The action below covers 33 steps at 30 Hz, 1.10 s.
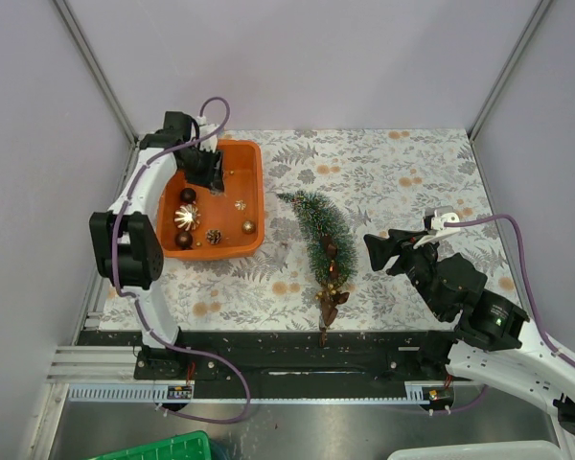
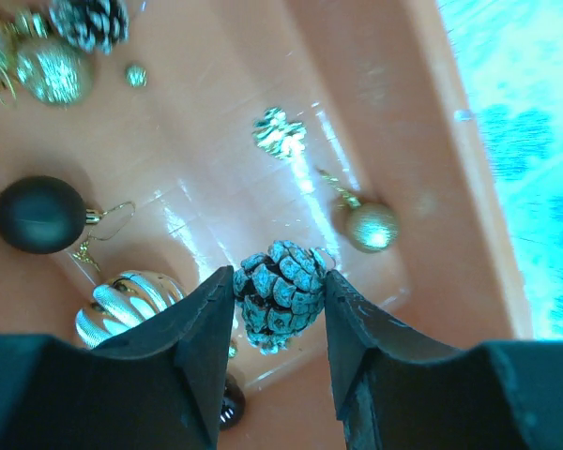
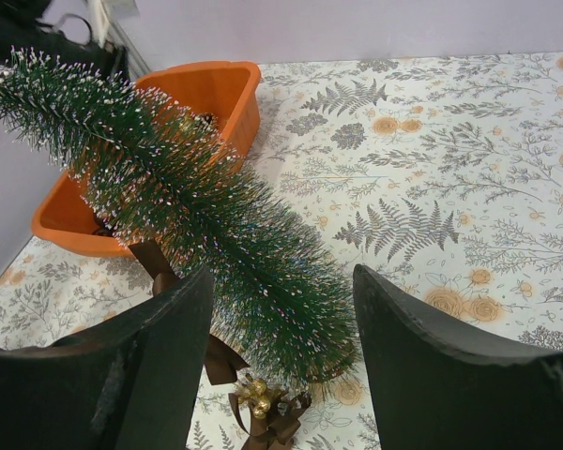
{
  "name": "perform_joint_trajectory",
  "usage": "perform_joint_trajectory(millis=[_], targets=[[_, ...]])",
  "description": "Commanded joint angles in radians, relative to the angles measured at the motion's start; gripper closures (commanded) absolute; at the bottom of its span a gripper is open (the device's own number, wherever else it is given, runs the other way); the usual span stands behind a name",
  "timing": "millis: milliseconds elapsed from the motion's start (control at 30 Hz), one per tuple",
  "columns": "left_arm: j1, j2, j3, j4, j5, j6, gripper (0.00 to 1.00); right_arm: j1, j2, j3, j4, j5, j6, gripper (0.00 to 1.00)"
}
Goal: Decorate the small christmas tree
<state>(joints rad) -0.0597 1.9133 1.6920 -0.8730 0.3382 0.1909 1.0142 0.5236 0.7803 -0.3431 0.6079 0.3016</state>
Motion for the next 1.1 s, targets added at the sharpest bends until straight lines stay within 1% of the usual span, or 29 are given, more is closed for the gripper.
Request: perform_joint_trajectory(millis=[0, 300, 533, 667, 800, 1067], targets=[[0.003, -0.128, 0.13, -0.098, 0.14, -0.007, 0.98, -0.005, 0.003, 0.019, 0.03, -0.003, -0.013, 0.31], [-0.006, -0.302, 0.21, -0.213, 0.35, -0.025, 0.98, -0.005, 0.036, 0.036, 0.056, -0.026, -0.045, 0.31], [-0.049, -0.422, 0.264, -0.261, 0.53, -0.056, 0.98, -0.003, 0.05, 0.04, 0.079, -0.046, -0.059, 0.31], [-0.12, -0.464, 0.302, -0.259, 0.548, -0.067, 0.98, -0.006, 0.049, 0.034, 0.084, -0.057, -0.053, 0.31], [-0.183, -0.493, 0.302, -0.251, 0.582, -0.03, 0.98, -0.005, 0.038, 0.03, 0.081, -0.059, -0.052, 0.31], [-0.232, -0.51, 0.293, -0.247, 0.559, 0.036, 0.98, -0.005, 0.018, 0.023, 0.078, -0.053, -0.038, 0.32]])
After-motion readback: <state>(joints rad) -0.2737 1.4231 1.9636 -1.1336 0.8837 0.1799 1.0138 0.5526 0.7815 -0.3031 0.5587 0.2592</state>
